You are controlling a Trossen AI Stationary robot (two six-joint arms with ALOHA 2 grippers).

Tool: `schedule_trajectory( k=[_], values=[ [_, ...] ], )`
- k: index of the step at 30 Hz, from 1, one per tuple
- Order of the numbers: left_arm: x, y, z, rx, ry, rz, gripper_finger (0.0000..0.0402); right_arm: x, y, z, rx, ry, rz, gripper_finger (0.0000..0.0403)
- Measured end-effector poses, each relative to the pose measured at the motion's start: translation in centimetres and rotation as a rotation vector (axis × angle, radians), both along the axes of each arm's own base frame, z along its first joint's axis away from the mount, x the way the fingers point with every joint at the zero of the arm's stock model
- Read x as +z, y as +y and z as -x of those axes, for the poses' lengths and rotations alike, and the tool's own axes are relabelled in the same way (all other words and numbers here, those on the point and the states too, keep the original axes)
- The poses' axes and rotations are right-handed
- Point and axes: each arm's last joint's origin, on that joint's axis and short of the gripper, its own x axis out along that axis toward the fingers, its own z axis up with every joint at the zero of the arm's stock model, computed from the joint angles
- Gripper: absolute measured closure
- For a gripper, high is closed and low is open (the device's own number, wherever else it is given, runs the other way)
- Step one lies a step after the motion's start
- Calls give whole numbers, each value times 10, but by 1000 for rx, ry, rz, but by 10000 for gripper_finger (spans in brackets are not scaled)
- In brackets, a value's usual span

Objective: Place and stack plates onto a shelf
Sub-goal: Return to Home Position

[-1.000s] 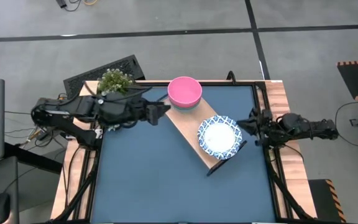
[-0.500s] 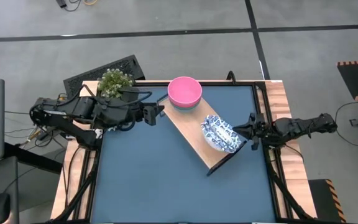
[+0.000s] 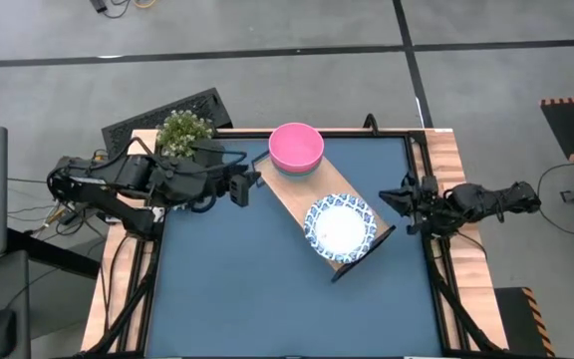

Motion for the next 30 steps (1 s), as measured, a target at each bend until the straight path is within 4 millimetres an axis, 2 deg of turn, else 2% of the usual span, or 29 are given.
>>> schedule_trajectory(
  k=[5, 9, 12, 18, 21, 25, 28, 30],
  values=[
    [-8, -9, 8, -20, 137, -127, 180, 7, -3, 2, -110, -50, 58, 345],
    [-5, -13, 27, -4, 181, -197, 180, 26, -6, 9, -161, -124, 70, 345],
    [-3, -17, 42, -63, 228, -234, 180, 37, -7, 14, -164, -139, 67, 345],
    [-10, -26, 51, -146, 300, -200, 180, 36, -7, 14, -152, -117, 68, 345],
    [-12, -25, 50, -127, 305, -220, 180, 31, -5, 13, -101, -85, 3, 345],
    [-23, -35, 53, -171, 382, -403, 180, 25, 0, 10, 14, -26, 176, 345],
    [-25, -34, 77, -222, 333, -416, 180, 26, 6, 12, 223, -69, 249, 345],
    [-33, -32, 99, -219, 253, -409, 180, 28, 6, 13, 255, -92, 211, 345]
  ],
)
